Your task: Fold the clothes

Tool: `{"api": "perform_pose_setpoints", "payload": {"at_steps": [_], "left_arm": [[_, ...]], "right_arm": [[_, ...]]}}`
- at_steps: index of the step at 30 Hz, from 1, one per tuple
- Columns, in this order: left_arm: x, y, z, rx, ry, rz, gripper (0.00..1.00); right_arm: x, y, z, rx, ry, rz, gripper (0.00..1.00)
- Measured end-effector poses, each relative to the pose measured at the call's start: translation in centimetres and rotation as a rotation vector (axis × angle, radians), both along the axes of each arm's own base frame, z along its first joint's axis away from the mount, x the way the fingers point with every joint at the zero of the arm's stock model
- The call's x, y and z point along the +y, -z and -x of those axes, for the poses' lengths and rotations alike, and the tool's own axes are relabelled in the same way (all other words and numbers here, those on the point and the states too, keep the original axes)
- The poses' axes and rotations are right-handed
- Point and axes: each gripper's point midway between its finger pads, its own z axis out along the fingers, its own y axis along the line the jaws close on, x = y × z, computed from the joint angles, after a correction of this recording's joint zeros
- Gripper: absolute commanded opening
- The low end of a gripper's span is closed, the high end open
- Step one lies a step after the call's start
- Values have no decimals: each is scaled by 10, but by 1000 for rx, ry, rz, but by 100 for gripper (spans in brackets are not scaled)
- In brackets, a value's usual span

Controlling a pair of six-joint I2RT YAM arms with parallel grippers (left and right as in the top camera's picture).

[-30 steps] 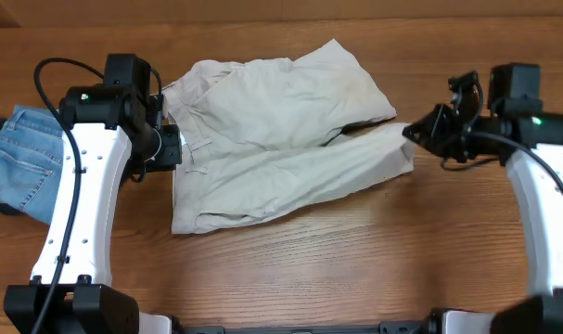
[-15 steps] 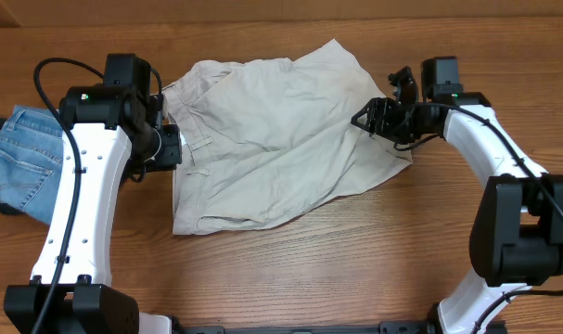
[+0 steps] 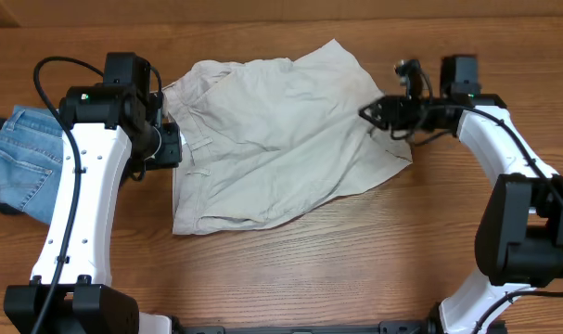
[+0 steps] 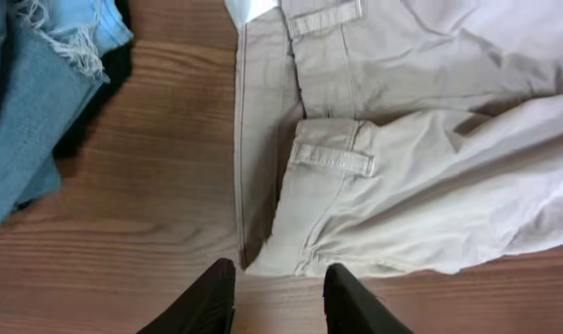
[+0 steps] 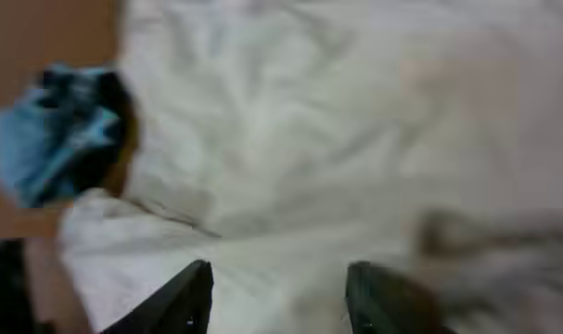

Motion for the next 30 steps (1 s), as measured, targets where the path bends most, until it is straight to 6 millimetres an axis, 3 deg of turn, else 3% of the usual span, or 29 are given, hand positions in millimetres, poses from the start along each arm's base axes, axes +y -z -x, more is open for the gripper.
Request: {"api": "perform_pose_setpoints", "payload": {"at_steps": [3, 6, 7, 10, 12, 13, 15, 19, 21, 23, 26, 30], "left_arm": [[0, 0, 1, 3, 0, 0, 35], [0, 0, 2, 9, 0, -1, 36], [0, 0, 2, 9, 3, -1, 36], [0, 0, 2, 9, 3, -1, 37], [0, 0, 0, 2, 3, -1, 39], [0, 0, -1, -4, 3, -1, 40], [0, -1, -4, -15, 3, -1, 40], [0, -1, -5, -20, 3, -1, 41], [0, -1, -5, -19, 3, -1, 41], [0, -1, -4, -17, 3, -1, 41], [0, -1, -4, -17, 3, -1, 42], [0, -1, -4, -17, 3, -1, 43]], "right_arm": [[27, -12, 5, 16, -45, -82, 63], [2, -8, 4, 69, 21, -91, 65], [-17, -8, 3, 83, 60, -100, 65], [-109, 5, 15, 192, 267, -101, 54], [-143, 19, 26, 269, 369, -44, 45], [-150, 27, 30, 301, 397, -2, 34], [-141, 48, 30, 392, 456, 142, 23], [-70, 98, 27, 468, 383, 346, 11], [-31, 108, 33, 450, 288, 404, 11], [-21, 109, 40, 444, 235, 422, 15], [-27, 106, 44, 439, 215, 440, 22], [-33, 80, 45, 346, 144, 433, 35]]}}
